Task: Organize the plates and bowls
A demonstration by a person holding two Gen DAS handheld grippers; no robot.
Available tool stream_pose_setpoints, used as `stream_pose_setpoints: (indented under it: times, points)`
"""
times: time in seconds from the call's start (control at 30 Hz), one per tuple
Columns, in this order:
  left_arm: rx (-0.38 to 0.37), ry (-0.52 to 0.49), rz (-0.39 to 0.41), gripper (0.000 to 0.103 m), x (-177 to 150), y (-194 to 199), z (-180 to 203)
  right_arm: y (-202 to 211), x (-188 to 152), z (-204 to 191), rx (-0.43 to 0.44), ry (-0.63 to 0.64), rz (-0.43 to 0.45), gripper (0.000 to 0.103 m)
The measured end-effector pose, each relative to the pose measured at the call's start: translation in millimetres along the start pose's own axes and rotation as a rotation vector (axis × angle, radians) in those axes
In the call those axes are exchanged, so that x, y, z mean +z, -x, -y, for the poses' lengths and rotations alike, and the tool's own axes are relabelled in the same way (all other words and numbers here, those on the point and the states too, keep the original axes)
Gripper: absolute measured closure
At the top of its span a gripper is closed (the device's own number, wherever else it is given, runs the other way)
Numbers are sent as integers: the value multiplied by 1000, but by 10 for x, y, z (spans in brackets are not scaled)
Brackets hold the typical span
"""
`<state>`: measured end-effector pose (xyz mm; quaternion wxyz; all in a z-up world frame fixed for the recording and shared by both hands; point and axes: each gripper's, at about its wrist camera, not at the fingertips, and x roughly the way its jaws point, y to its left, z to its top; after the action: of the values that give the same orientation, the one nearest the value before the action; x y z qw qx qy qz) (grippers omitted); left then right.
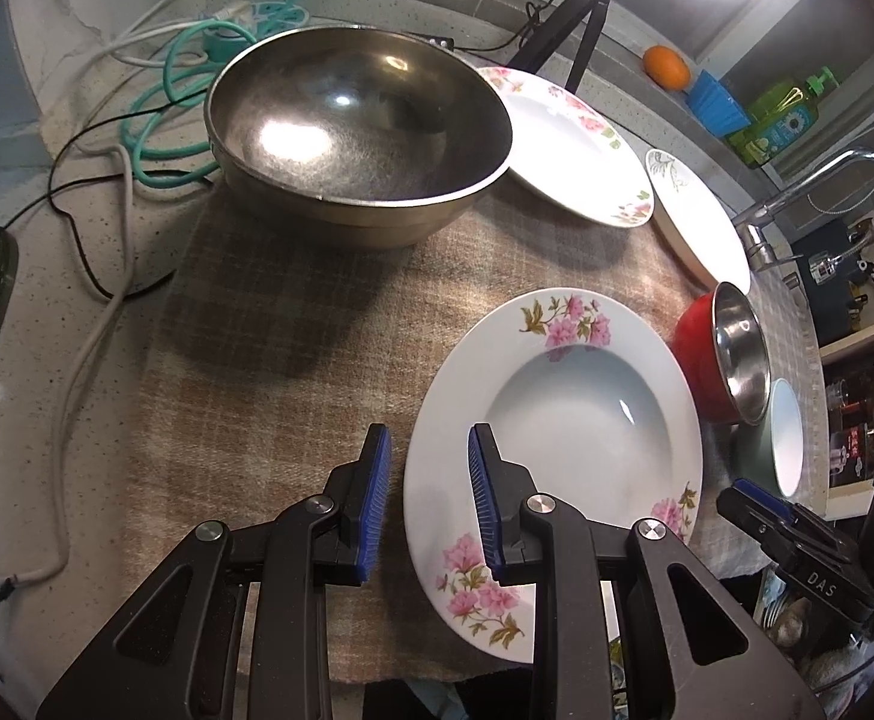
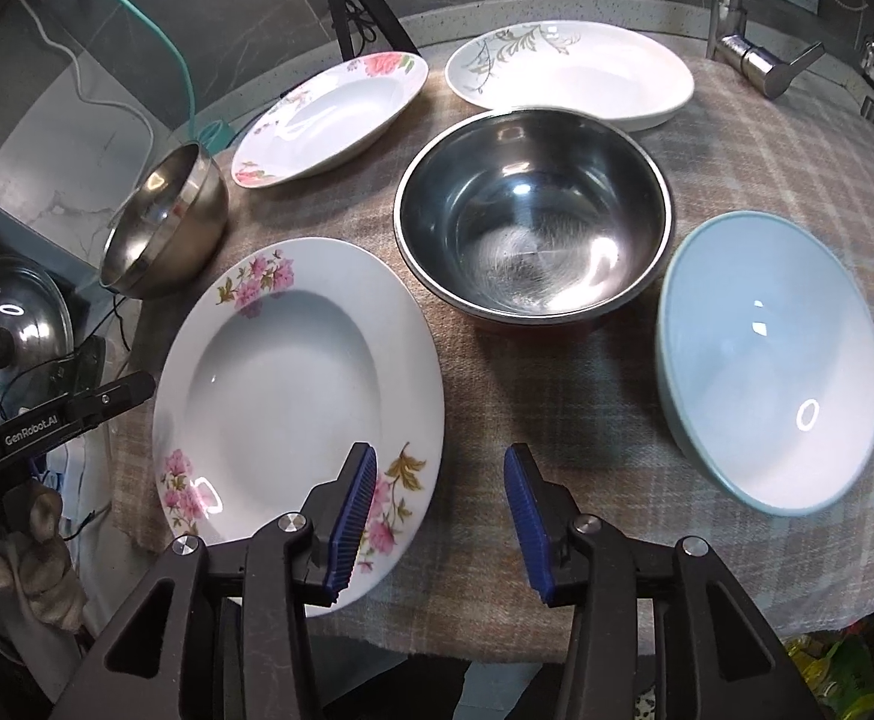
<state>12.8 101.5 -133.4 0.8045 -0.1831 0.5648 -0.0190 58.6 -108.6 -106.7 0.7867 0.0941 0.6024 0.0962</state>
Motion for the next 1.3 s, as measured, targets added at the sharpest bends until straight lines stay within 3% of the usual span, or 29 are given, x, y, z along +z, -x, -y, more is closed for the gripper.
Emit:
stream_pose_setpoints:
  times: [0.13, 0.23, 0.8, 0.87, 1.1, 1.3]
  points:
    - [-3, 2, 25, 78, 2, 92, 55, 211, -21, 0, -20, 35, 61, 62]
    - [-4, 1, 44, 78, -4, 148, 132, 369, 3, 67, -24, 51, 104, 52]
    - [-19, -3, 123, 78, -43, 242, 969, 1083, 106, 996, -51, 56, 227, 52]
    - [-25, -2, 129, 78, -42, 249, 1071, 1153, 169, 1114, -16, 75, 227, 52]
    - [-18, -9, 156, 78, -19, 223, 1528, 1362, 384, 1523, -32, 113, 237, 52]
    - [-22, -17, 149, 78, 91, 186, 1849, 1546, 593, 1901, 6, 115, 233, 52]
